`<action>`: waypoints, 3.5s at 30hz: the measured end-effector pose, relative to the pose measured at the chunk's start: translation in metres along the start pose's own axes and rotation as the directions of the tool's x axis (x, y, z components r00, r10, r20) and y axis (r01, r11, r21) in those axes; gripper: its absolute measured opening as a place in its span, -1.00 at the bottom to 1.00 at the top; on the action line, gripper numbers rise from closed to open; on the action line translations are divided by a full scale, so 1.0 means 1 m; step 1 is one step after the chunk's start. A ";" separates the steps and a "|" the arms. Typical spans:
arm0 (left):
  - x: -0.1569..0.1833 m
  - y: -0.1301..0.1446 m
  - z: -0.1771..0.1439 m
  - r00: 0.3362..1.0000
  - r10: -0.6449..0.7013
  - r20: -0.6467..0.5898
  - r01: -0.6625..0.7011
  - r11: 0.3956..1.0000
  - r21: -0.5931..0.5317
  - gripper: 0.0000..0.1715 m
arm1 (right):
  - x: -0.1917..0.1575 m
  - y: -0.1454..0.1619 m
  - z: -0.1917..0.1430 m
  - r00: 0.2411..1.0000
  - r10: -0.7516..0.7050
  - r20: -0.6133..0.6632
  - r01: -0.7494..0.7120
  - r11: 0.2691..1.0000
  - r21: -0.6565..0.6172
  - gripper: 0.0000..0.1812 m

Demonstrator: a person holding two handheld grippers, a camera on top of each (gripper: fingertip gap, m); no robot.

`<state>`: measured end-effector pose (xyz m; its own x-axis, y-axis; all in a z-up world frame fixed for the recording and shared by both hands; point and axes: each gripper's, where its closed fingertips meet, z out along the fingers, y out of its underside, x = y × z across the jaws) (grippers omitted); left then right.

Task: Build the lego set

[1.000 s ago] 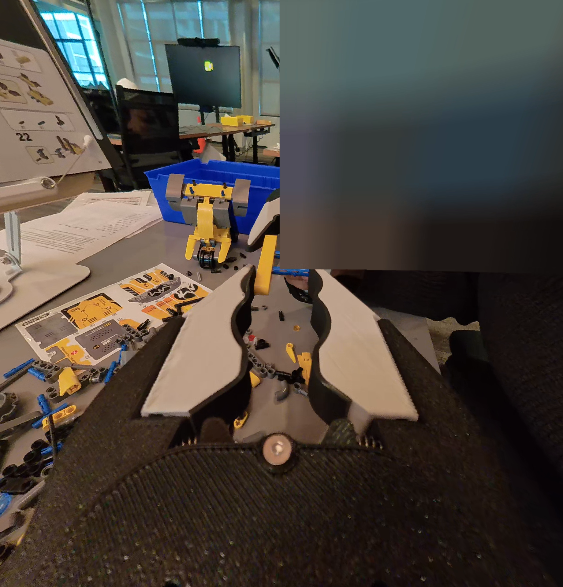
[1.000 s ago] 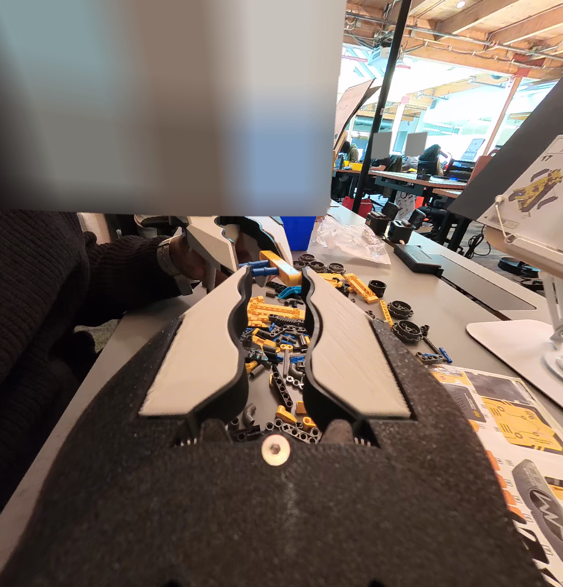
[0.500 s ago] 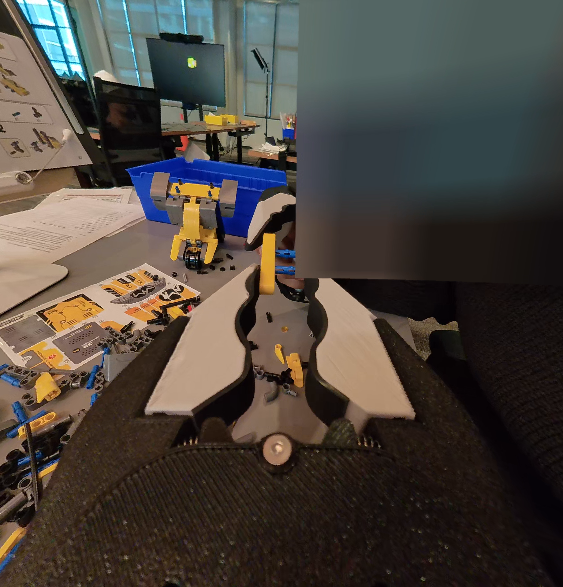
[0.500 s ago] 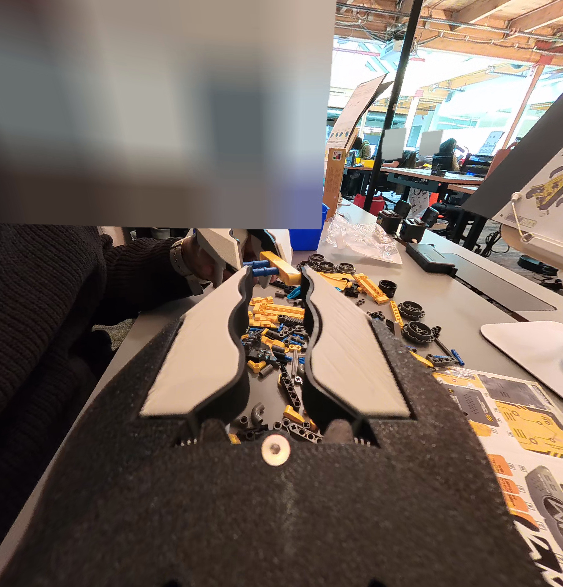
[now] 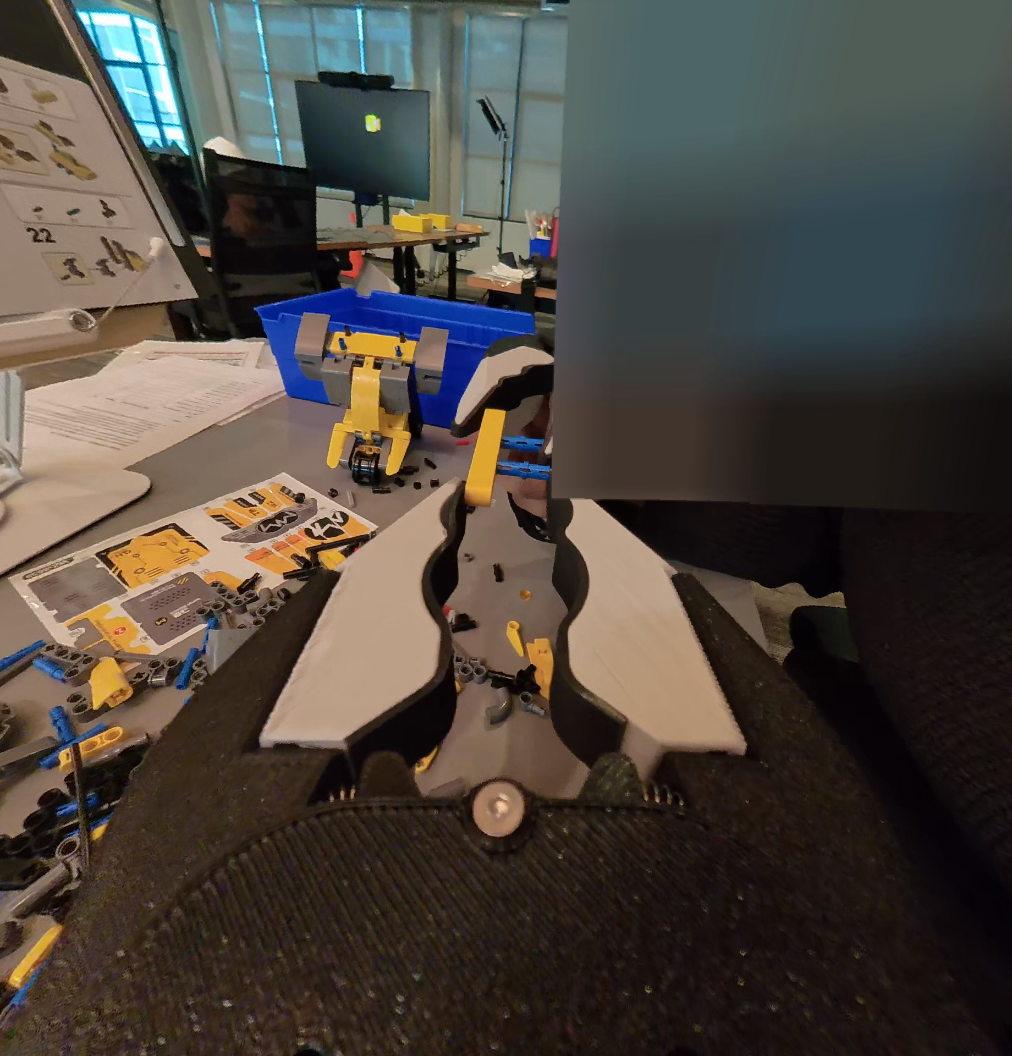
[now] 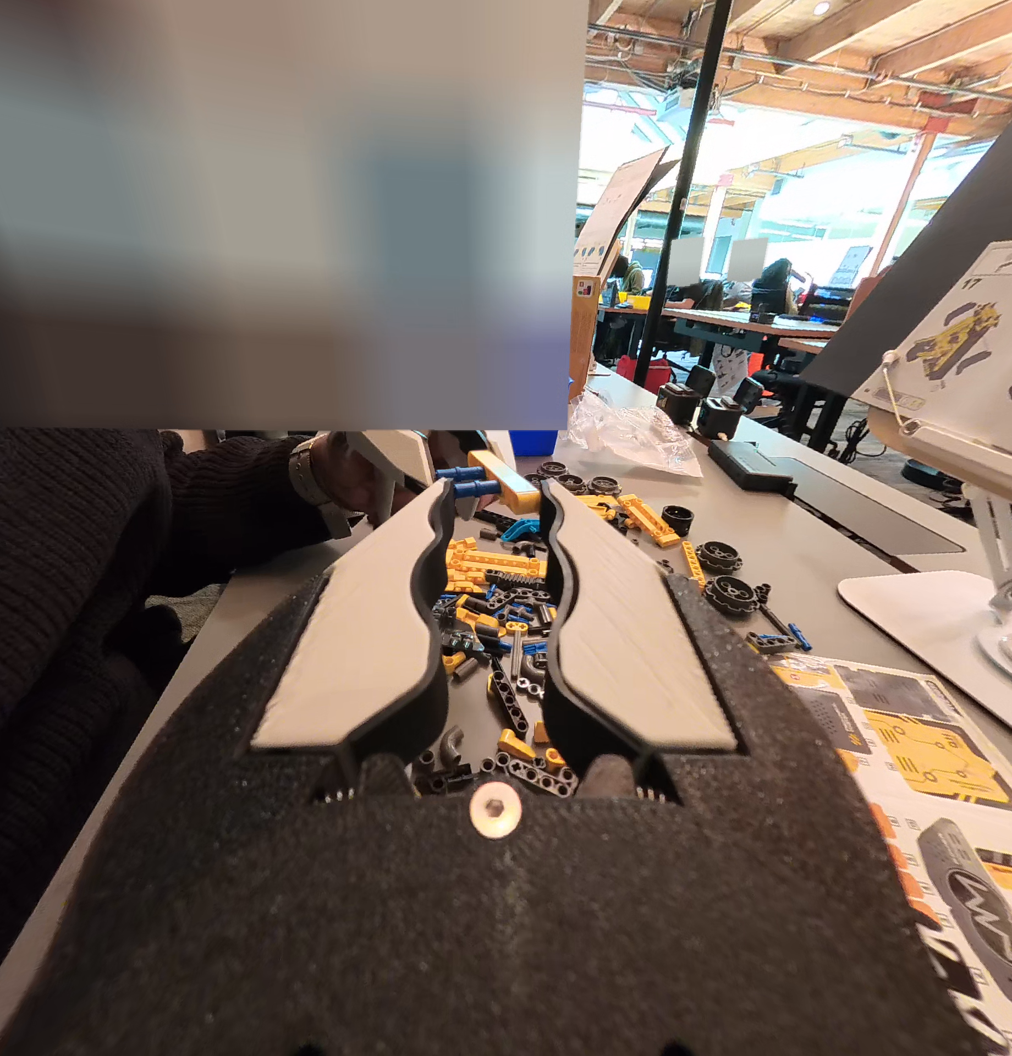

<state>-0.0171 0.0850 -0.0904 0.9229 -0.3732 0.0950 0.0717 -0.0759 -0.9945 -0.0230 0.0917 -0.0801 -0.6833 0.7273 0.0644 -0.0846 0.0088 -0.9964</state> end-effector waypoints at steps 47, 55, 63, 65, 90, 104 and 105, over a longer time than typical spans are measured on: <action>0.009 0.000 -0.001 0.997 -0.029 -0.071 0.029 1.000 -0.008 -0.75 | -0.006 -0.005 -0.005 0.995 0.075 0.064 -0.079 0.995 0.053 -0.69; 0.010 0.000 -0.002 0.997 -0.023 -0.071 0.022 1.000 -0.010 -0.75 | -0.007 -0.006 -0.005 0.997 0.046 0.062 -0.049 0.997 0.056 -0.70; 0.011 -0.002 -0.002 0.996 -0.028 -0.080 0.028 1.000 -0.005 -0.78 | -0.009 -0.007 -0.005 0.998 0.006 0.070 -0.009 0.999 0.042 -0.70; 0.011 -0.002 -0.002 0.996 -0.029 -0.079 0.029 1.000 -0.002 -0.77 | -0.009 -0.008 -0.005 0.998 -0.007 0.064 0.005 0.999 0.040 -0.70; 0.009 -0.004 -0.004 0.998 -0.018 -0.064 0.018 1.000 0.003 -0.86 | -0.007 -0.009 -0.003 1.000 -0.002 0.026 0.002 1.000 -0.003 -0.78; 0.006 -0.006 -0.002 0.999 -0.008 -0.038 0.009 1.000 0.022 -0.96 | -0.007 -0.012 -0.004 0.999 -0.033 0.003 0.033 0.998 0.049 -0.78; 0.007 -0.006 -0.002 0.999 -0.004 -0.035 0.005 1.000 0.025 -0.96 | -0.008 -0.013 -0.004 0.999 -0.035 0.004 0.035 0.998 0.057 -0.78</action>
<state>-0.0122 0.0811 -0.0839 0.9088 -0.4049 0.1003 0.0856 -0.0542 -0.9949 -0.0135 0.0890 -0.0681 -0.6828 0.7238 0.0998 -0.1498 -0.0051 -0.9887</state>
